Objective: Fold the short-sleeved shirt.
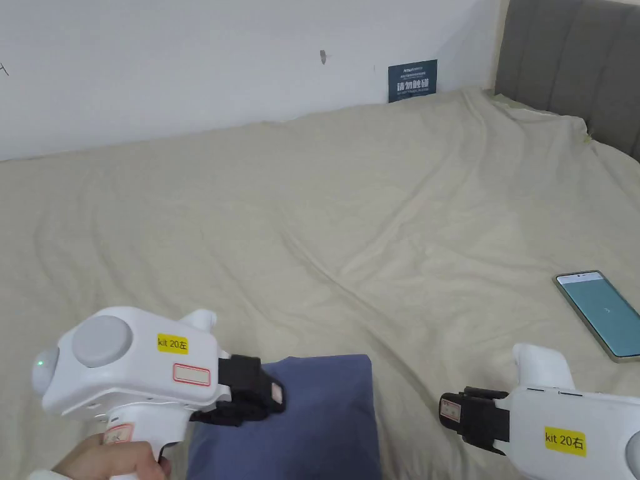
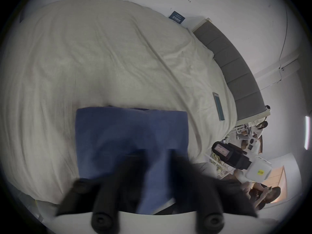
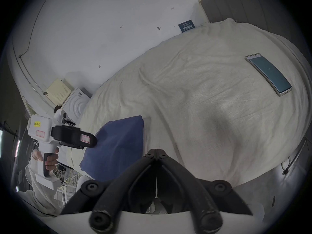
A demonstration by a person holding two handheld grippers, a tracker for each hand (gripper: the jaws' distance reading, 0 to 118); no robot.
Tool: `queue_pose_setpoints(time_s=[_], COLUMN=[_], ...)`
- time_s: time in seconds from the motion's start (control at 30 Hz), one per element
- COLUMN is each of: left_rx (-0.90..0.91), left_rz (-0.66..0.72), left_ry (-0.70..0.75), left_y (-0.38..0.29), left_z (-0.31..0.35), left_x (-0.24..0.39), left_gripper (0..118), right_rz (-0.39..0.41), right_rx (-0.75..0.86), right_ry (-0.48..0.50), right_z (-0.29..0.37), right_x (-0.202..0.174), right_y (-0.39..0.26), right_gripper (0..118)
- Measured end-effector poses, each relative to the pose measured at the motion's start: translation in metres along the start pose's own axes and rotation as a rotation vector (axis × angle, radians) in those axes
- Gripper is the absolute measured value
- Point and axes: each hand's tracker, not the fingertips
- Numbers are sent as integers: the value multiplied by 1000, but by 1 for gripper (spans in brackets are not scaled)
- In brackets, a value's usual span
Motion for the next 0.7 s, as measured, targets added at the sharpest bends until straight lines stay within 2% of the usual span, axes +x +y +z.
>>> queue_pose_setpoints(time_s=[0.4, 0.47, 0.7], left_rx=[-121, -126, -127], left_rz=[-58, -82, -151], left_ry=[-13, 21, -18], left_y=[1, 0, -4], left_z=[-90, -92, -96], left_x=[34, 46, 67], left_gripper=[8, 8, 8], right_rz=[-18, -18, -25], right_rx=[18, 13, 13], right_ry=[0, -8, -24], right_z=[8, 8, 9], right_x=[9, 11, 11], right_y=[2, 2, 2], right_gripper=[0, 0, 0])
